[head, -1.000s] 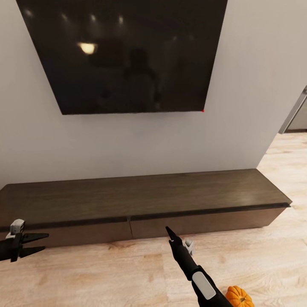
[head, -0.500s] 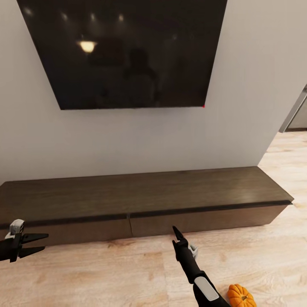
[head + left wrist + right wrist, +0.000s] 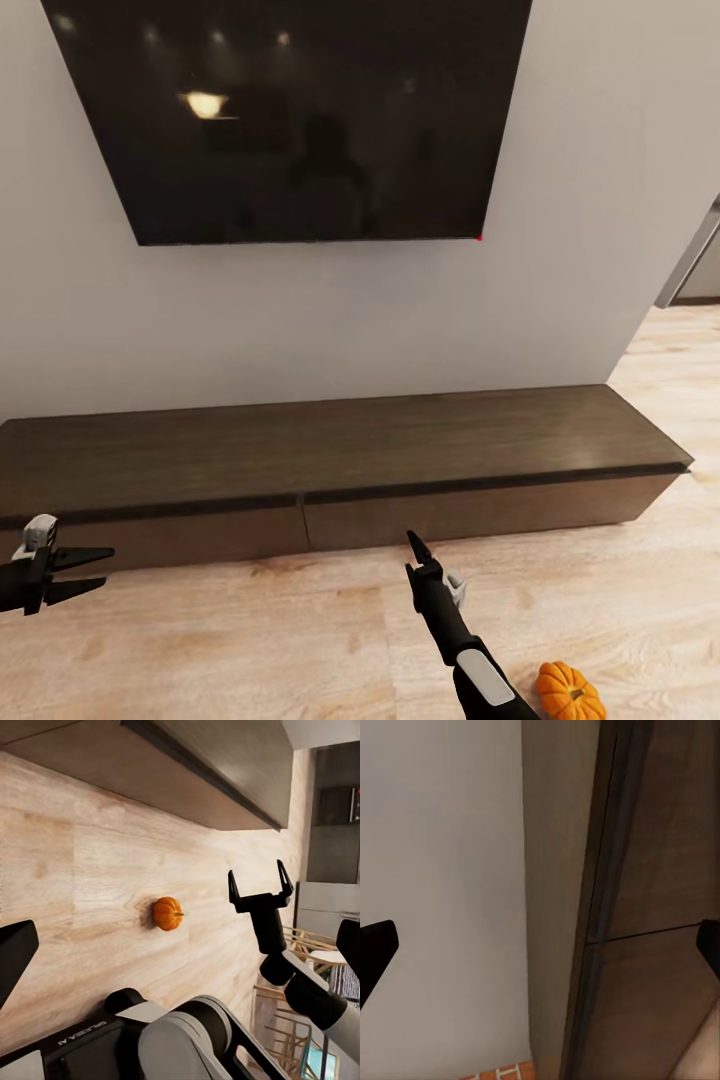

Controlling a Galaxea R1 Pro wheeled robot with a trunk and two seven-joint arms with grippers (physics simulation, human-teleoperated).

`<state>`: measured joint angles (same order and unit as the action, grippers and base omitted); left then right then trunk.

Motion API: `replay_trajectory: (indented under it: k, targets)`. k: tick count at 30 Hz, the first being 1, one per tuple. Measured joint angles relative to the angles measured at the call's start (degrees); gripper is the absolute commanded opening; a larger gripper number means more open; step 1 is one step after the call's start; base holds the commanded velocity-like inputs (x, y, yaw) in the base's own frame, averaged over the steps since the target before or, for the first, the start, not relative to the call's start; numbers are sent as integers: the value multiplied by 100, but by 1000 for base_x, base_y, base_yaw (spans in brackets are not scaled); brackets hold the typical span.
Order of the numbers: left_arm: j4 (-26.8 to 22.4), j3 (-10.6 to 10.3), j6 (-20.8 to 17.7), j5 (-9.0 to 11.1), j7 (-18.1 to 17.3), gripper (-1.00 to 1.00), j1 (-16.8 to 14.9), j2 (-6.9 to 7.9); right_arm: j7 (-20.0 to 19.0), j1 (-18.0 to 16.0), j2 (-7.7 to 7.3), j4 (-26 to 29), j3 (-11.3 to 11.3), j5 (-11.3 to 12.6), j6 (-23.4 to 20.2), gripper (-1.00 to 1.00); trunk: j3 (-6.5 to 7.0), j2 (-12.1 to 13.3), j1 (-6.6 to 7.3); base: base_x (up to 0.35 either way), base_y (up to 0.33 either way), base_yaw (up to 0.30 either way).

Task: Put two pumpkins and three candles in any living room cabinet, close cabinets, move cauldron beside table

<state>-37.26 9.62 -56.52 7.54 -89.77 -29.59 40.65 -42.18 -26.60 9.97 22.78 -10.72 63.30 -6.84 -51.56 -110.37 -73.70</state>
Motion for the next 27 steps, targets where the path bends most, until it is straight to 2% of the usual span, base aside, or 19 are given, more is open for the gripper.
replay_trajectory:
  k: [2,5,7,9,11,14,18,27]
  targets:
    - [0,4,0,3,0,100,-2,-21,-14,0,0,0,-1,5,-8,100,-36,-80,-44,0,0,0]
    - [0,1,16,9,0,100,0,-131,-32,0,0,0,-2,8,-25,100,-90,-201,-110,0,0,0]
    - [0,2,21,6,0,100,1,-307,-36,0,0,-2,2,9,-27,100,-126,-281,-154,0,0,0]
    - [0,-3,24,-10,0,100,2,-610,-41,0,0,-7,5,9,-30,100,-162,-361,-198,0,0,0]
    - [-5,-16,31,-25,0,100,-1,-821,-59,0,0,-9,0,13,-43,100,-198,-441,-242,0,0,0]
    - [-12,-18,34,-25,0,100,-2,-865,-124,0,0,-9,-2,56,-45,100,-251,-562,-308,0,0,0]
    - [-17,1,44,-18,0,100,0,-877,-368,0,0,-9,8,233,-52,100,-323,-722,-395,0,0,0]
    - [-10,7,53,2,0,100,-1,-876,-404,0,0,-9,12,265,-55,100,-485,-1083,-593,0,0,0]
